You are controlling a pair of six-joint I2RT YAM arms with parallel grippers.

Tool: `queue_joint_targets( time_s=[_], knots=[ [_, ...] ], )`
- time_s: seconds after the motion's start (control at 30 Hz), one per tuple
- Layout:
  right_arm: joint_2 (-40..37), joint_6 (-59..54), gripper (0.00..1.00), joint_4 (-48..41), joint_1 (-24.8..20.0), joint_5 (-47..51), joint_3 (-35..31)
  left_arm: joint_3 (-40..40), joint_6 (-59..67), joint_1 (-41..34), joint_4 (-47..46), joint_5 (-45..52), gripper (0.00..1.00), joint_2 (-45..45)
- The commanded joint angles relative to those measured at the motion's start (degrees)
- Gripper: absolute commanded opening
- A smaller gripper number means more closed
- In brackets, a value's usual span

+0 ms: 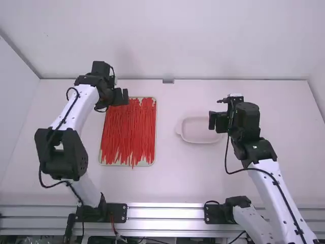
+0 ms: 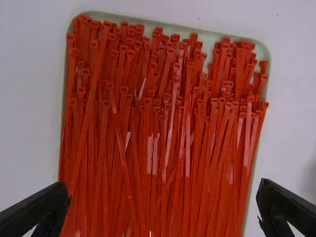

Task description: Fasten the cable tie

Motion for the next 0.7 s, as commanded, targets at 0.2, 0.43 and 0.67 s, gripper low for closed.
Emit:
queue_joint_targets(
  time_s=[0.2,0.43,0.67],
  knots=[
    [1.8,0.5,0.98,0.4,-0.7,-0.1,1.9,1.4,-1.1,-0.4,3.2,-0.5,0.99,5.6],
    [2.5,0.0,0.98,0.7,-0.5,-0.1,1.9,1.4,-1.1,-0.4,8.2,0.4,0.99,10.1],
    [2.5,0.0,0.98,0.7,-0.3,-0.1,1.9,1.4,-2.6,-0.4,12.8,2.7,0.99,14.3]
  ],
)
